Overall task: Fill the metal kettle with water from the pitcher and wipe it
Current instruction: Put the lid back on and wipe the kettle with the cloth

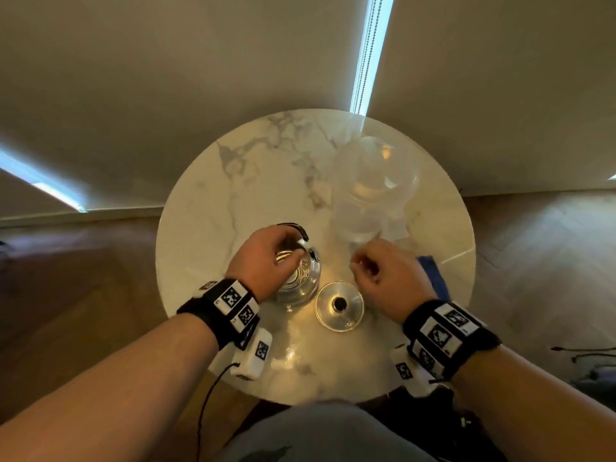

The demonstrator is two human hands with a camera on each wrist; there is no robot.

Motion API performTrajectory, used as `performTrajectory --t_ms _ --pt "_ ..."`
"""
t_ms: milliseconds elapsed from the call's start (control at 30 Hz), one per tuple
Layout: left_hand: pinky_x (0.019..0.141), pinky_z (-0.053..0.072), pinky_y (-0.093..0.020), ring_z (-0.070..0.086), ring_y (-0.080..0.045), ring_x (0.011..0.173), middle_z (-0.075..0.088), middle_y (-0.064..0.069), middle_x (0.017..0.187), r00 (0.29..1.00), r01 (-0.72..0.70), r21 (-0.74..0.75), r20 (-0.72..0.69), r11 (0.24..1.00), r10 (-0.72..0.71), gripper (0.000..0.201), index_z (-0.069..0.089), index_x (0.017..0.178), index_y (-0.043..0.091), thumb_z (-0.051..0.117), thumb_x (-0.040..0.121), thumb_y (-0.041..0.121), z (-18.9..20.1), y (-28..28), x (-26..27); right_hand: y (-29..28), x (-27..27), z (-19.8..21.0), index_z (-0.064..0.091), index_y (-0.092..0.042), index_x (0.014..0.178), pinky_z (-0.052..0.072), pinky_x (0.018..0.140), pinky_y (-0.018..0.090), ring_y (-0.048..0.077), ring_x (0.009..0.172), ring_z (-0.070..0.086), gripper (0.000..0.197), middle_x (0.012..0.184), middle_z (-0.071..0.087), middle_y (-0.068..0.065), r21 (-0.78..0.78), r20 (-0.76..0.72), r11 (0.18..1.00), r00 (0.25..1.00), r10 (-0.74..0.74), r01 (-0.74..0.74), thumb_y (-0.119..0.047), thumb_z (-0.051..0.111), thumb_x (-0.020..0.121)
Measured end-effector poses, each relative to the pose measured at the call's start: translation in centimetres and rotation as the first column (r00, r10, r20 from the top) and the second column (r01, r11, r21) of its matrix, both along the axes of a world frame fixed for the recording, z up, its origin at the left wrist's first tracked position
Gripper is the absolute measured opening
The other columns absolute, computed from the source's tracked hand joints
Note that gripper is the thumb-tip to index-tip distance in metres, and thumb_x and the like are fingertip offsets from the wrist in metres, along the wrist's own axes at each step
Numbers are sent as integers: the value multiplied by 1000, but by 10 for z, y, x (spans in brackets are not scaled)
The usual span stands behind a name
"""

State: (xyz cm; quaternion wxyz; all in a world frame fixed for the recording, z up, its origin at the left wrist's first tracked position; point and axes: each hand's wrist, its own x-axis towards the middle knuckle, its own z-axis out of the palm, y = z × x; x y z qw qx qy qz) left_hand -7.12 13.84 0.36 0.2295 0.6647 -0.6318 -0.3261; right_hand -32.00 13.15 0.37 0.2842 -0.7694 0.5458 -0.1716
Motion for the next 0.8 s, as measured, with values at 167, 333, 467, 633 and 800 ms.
performTrajectory --t_ms 167,333,467,633,800 --pt "91 52 -30 54 -2 101 59 20 106 980 -47 66 195 997 33 24 61 111 38 64 87 38 -29 80 30 14 28 -58 64 -27 118 42 73 26 12 93 56 25 113 57 -7 199 -281 972 944 175 -121 -32 63 94" --pt "94 52 -32 52 -3 105 58 21 107 958 -143 118 266 983 107 29 59 111 39 64 83 42 -53 127 51 22 41 -85 62 -23 123 54 87 36 20 98 57 32 119 55 2 300 -373 947 899 231 -118 -29 66 91" --pt "103 45 -32 50 -7 114 59 15 117 951 -169 100 279 981 136 42 59 119 34 71 78 37 -56 131 61 25 39 -88 66 -21 112 54 84 32 16 90 54 20 113 55 1 313 -386 945 897 215 -92 -25 67 92" --pt "109 36 -31 43 -12 126 54 12 129 950 -155 49 281 987 135 56 54 124 35 75 73 41 -53 104 70 27 31 -55 69 -22 97 38 67 17 15 84 56 13 100 59 -3 219 -207 976 977 50 -3 -26 69 85" --pt "111 34 -29 38 -13 131 49 10 137 970 -104 18 225 994 97 63 52 129 33 76 71 43 -55 71 74 9 66 -13 71 -23 105 48 79 25 12 90 57 22 103 60 -7 63 -63 997 997 37 -33 -28 69 84"
